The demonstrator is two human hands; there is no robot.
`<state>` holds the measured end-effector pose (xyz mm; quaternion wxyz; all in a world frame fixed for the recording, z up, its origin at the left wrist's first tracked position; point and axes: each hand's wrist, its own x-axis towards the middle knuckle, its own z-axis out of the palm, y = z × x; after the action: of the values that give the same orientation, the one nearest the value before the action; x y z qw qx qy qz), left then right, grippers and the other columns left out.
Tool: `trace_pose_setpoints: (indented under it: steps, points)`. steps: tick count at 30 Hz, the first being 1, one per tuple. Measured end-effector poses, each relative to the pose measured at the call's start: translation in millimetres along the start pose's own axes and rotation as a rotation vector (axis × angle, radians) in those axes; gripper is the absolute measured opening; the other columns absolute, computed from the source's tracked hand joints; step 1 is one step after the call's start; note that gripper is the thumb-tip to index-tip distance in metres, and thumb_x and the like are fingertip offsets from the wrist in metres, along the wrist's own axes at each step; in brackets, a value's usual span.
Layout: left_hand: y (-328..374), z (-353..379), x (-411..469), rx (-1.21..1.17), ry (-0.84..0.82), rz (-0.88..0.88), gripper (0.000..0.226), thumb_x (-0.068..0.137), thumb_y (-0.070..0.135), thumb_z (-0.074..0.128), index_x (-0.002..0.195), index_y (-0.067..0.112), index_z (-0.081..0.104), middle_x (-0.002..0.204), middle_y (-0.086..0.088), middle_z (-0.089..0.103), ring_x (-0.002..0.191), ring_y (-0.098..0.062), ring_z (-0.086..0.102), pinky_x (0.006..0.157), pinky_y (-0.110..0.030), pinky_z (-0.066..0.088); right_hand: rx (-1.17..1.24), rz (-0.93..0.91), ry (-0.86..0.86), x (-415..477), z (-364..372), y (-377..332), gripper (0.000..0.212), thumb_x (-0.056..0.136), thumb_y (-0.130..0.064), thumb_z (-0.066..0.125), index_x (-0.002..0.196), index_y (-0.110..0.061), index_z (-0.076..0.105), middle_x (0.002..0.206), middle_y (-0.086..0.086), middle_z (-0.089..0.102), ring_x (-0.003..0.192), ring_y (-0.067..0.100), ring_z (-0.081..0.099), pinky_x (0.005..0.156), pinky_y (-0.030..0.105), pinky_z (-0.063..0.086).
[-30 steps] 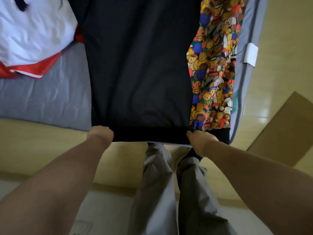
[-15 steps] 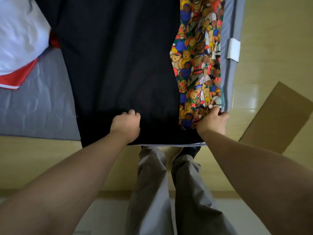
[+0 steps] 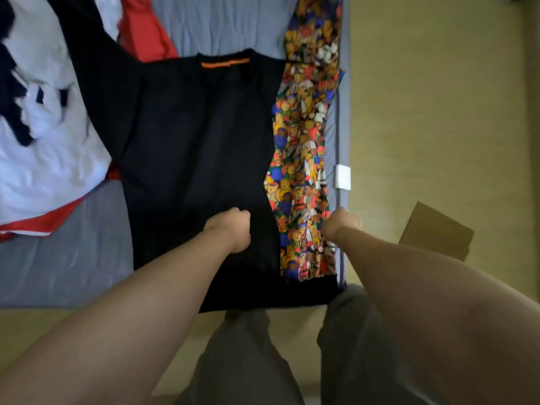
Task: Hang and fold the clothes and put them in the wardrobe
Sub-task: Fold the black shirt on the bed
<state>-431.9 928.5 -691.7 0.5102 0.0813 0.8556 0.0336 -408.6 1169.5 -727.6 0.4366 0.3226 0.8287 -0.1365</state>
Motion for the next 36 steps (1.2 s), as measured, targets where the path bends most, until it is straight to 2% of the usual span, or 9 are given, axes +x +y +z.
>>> trace_pose_setpoints:
  steps: [2, 7, 10, 13, 20, 26, 30, 33, 36]
  points:
    - [16.9, -41.9, 7.3, -0.060, 0.102, 0.036, 0.032, 0.098, 0.025, 0.055, 0.129, 0.019, 0.053, 0.124, -0.003, 0.050, 0.101, -0.023, 0.057, 0.083, -0.040, 0.056, 0.115, -0.046, 0.039, 14.7, -41.8, -22.1, 0.037, 0.098, -0.021, 0.055, 0.130, -0.003, 0.050, 0.129, 0.020, 0.060, 0.115, 0.037, 0.060, 0.081, 0.036, 0.048]
    - [63.5, -128.5, 62.4, -0.156, 0.318, 0.116, 0.020, 0.095, 0.020, 0.055, 0.115, 0.019, 0.058, 0.114, -0.002, 0.053, 0.093, -0.022, 0.058, 0.079, -0.042, 0.055, 0.330, -0.122, 0.080, 88.6, -140.9, -78.0, 0.041, 0.097, -0.006, 0.047, 0.138, -0.002, 0.044, 0.134, 0.022, 0.056, 0.117, 0.039, 0.060, 0.098, 0.046, 0.053]
    - [93.2, -171.3, 121.7, -0.232, 0.356, 0.116, 0.020, 0.095, 0.018, 0.053, 0.114, 0.019, 0.058, 0.116, -0.002, 0.051, 0.095, -0.023, 0.056, 0.080, -0.040, 0.051, 0.365, -0.194, 0.136, 157.1, -189.6, -105.6, 0.051, 0.094, -0.002, 0.047, 0.143, -0.013, 0.035, 0.129, 0.021, 0.055, 0.104, 0.035, 0.061, 0.081, 0.039, 0.052]
    - [118.2, -203.3, 189.7, -0.361, 0.452, 0.049, 0.022, 0.094, 0.015, 0.052, 0.115, 0.019, 0.058, 0.120, -0.004, 0.052, 0.101, -0.026, 0.058, 0.086, -0.043, 0.052, 0.195, -0.347, 0.189, 229.7, -229.3, -131.4, 0.070, 0.093, -0.004, 0.052, 0.152, -0.028, 0.022, 0.136, 0.022, 0.042, 0.110, 0.039, 0.055, 0.085, 0.045, 0.051]
    - [169.6, -245.9, 289.8, -0.596, 0.446, -0.140, 0.034, 0.091, 0.013, 0.052, 0.124, 0.020, 0.053, 0.123, -0.006, 0.058, 0.109, -0.028, 0.059, 0.092, -0.044, 0.052, -0.722, -0.893, 0.427, 322.0, -276.4, -160.3, 0.114, 0.080, -0.009, 0.069, 0.153, -0.049, -0.009, 0.156, 0.016, 0.009, 0.135, 0.039, 0.030, 0.099, 0.048, 0.042]
    - [181.7, -245.7, 304.9, -0.658, 0.471, -0.264, 0.036, 0.085, 0.011, 0.053, 0.120, 0.020, 0.052, 0.121, -0.008, 0.061, 0.108, -0.032, 0.060, 0.089, -0.039, 0.050, -0.895, -1.185, 0.373, 314.3, -299.8, -182.3, 0.059, 0.089, -0.026, 0.062, 0.144, -0.039, 0.046, 0.164, 0.008, 0.009, 0.149, 0.037, 0.008, 0.120, 0.059, 0.011]
    - [179.4, -239.3, 303.9, -0.711, 0.446, -0.354, 0.033, 0.089, 0.025, 0.060, 0.121, 0.019, 0.053, 0.119, -0.010, 0.065, 0.109, -0.034, 0.062, 0.082, -0.031, 0.041, -1.055, -1.419, 0.486, 291.3, -329.1, -177.9, 0.045, 0.090, -0.052, 0.046, 0.113, -0.026, 0.076, 0.138, 0.002, 0.058, 0.142, 0.031, 0.033, 0.120, 0.056, 0.006]
    - [178.5, -236.7, 306.8, -0.727, 0.388, -0.374, 0.039, 0.097, 0.028, 0.053, 0.135, 0.019, 0.050, 0.128, -0.011, 0.062, 0.118, -0.036, 0.059, 0.087, -0.030, 0.039, -1.005, -1.306, 0.359, 276.0, -342.3, -159.2, 0.035, 0.088, -0.044, 0.047, 0.083, -0.023, 0.074, 0.077, -0.003, 0.058, 0.093, 0.026, 0.057, 0.093, 0.043, 0.039]
    - [179.2, -235.6, 312.0, -0.742, 0.335, -0.378, 0.057, 0.098, 0.041, 0.054, 0.150, 0.023, 0.038, 0.144, -0.008, 0.054, 0.130, -0.035, 0.052, 0.103, -0.036, 0.043, -0.885, -0.950, 0.053, 276.3, -347.3, -152.8, 0.019, 0.086, -0.029, 0.051, 0.071, -0.019, 0.058, 0.071, -0.001, 0.054, 0.060, 0.019, 0.052, 0.053, 0.028, 0.040]
